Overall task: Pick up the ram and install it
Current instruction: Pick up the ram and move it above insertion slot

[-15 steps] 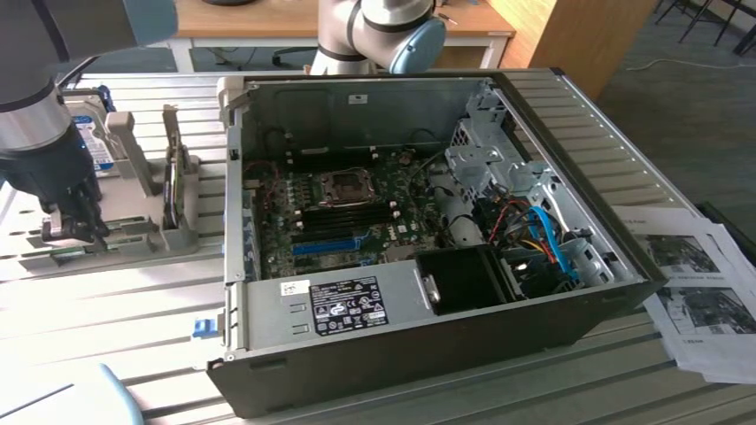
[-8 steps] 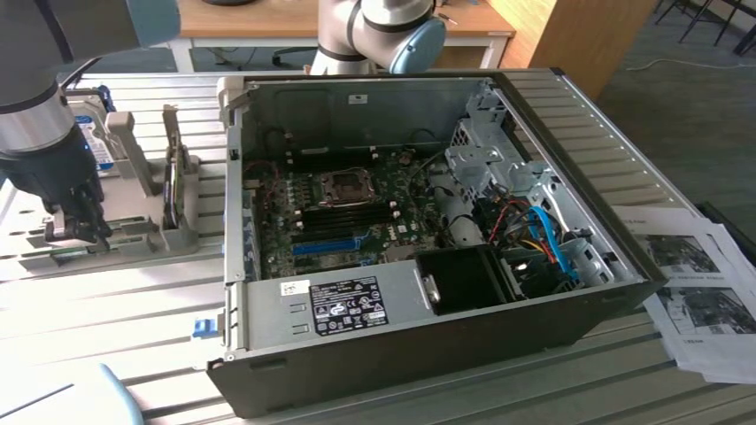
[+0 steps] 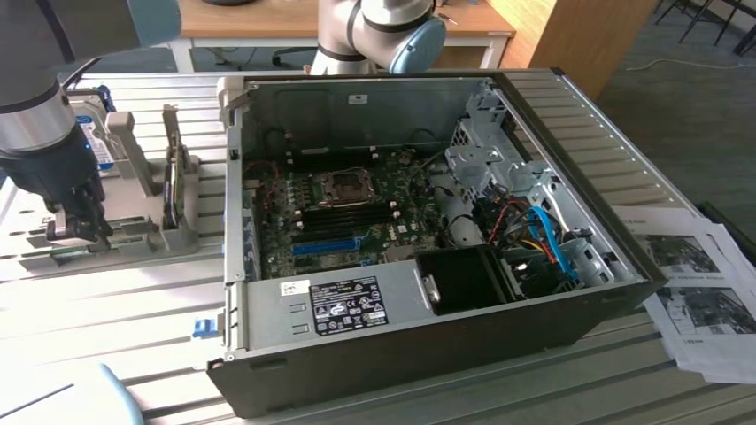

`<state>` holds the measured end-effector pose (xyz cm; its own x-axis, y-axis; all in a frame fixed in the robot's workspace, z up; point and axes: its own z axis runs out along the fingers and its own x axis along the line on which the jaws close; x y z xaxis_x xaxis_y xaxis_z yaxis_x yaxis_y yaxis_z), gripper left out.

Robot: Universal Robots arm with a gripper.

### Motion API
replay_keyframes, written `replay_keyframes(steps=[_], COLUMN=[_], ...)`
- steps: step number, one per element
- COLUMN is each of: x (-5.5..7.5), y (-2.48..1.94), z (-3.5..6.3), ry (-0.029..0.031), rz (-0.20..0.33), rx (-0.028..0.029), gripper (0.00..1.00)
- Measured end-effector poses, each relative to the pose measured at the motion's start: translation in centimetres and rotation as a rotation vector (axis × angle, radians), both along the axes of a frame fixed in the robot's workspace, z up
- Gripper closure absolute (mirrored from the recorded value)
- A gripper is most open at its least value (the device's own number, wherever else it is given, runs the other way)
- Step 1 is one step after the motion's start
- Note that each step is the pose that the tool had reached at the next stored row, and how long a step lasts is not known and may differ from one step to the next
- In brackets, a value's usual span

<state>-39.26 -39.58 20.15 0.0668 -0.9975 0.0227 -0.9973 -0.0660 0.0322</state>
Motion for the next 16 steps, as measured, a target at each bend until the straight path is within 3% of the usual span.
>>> replay_keyframes(steps=[16], x=[0.0], y=[0.01], z=[-0.36], ry=[0.0], rz=[0.0], rx=[0.0], gripper=[0.73])
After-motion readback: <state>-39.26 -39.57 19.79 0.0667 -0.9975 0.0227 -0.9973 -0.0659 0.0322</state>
